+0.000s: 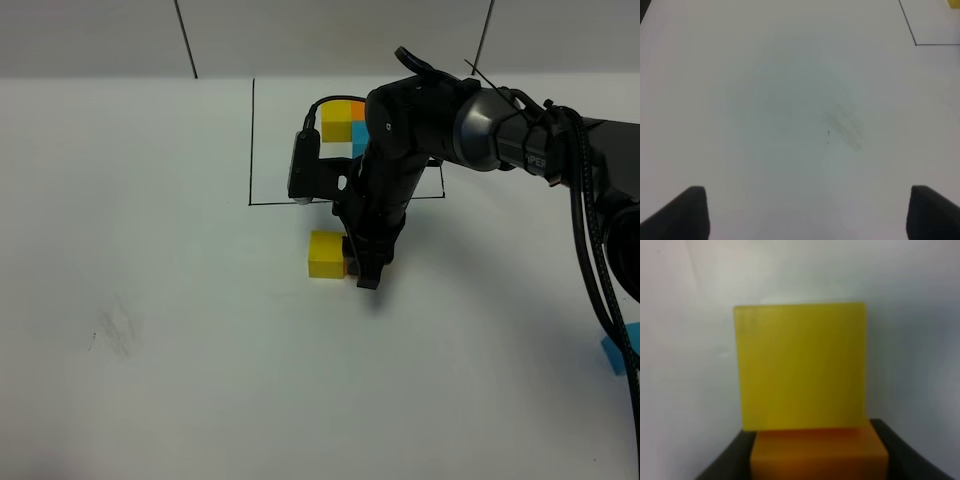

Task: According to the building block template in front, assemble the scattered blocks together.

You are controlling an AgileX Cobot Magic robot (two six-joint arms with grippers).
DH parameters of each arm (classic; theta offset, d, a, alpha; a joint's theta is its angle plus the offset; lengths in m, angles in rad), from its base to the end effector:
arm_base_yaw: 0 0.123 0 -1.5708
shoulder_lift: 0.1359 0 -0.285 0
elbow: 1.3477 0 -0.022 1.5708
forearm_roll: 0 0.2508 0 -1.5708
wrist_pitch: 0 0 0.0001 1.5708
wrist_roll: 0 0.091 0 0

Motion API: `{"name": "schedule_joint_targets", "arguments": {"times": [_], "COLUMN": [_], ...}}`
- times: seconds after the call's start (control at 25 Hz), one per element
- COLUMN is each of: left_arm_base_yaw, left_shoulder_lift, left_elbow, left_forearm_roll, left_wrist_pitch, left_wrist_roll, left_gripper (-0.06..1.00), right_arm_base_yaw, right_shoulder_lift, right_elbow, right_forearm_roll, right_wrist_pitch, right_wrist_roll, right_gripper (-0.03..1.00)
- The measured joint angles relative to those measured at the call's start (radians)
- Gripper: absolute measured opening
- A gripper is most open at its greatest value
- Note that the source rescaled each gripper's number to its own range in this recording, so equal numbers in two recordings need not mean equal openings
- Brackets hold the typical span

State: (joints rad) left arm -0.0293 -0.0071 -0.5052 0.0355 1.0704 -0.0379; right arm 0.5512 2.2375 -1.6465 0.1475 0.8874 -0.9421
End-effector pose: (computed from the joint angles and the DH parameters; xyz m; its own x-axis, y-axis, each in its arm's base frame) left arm -0.0069 0.0030 0.2779 -0.4532 -0.0076 -0.8914 -0.0079 1.0000 -0.0045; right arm 0.3794 0.2454 0.1303 -0.1498 -0.9671 -0.2056 -0.9841 0.1660 -0.0639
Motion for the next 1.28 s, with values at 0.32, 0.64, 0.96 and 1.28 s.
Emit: {"name": "schedule_joint_targets", "arguments": {"times": [0.32, 0.64, 0.96, 1.28], "left_arm_base_yaw": [0.000, 0.000, 0.000, 0.000], "left_shoulder_lift": [0.000, 0.000, 0.000, 0.000], "left_elbow": [0.000, 0.000, 0.000, 0.000], "left_forearm_roll": [0.000, 0.000, 0.000, 0.000], "left_wrist_pitch": [0.000, 0.000, 0.000, 0.000], "left_wrist_roll": [0.000, 0.000, 0.000, 0.001], "left_gripper": [0.68, 0.68, 0.68, 0.68], "right_arm_base_yaw": [0.000, 0.000, 0.000, -0.118], "right_shoulder_lift": [0.023, 0.023, -0.020, -0.206], "right_elbow": [0.000, -0.001, -0.001, 0.117], "right_forearm_roll": [0.004, 0.004, -0.083, -0.190], "right_wrist_pitch": [-0.017, -0.012, 0.067, 0.087], "right_wrist_roll": [0.000, 0.001, 0.164, 0.721], "right_gripper": [0.01, 0.01, 0.80, 0.93]}}
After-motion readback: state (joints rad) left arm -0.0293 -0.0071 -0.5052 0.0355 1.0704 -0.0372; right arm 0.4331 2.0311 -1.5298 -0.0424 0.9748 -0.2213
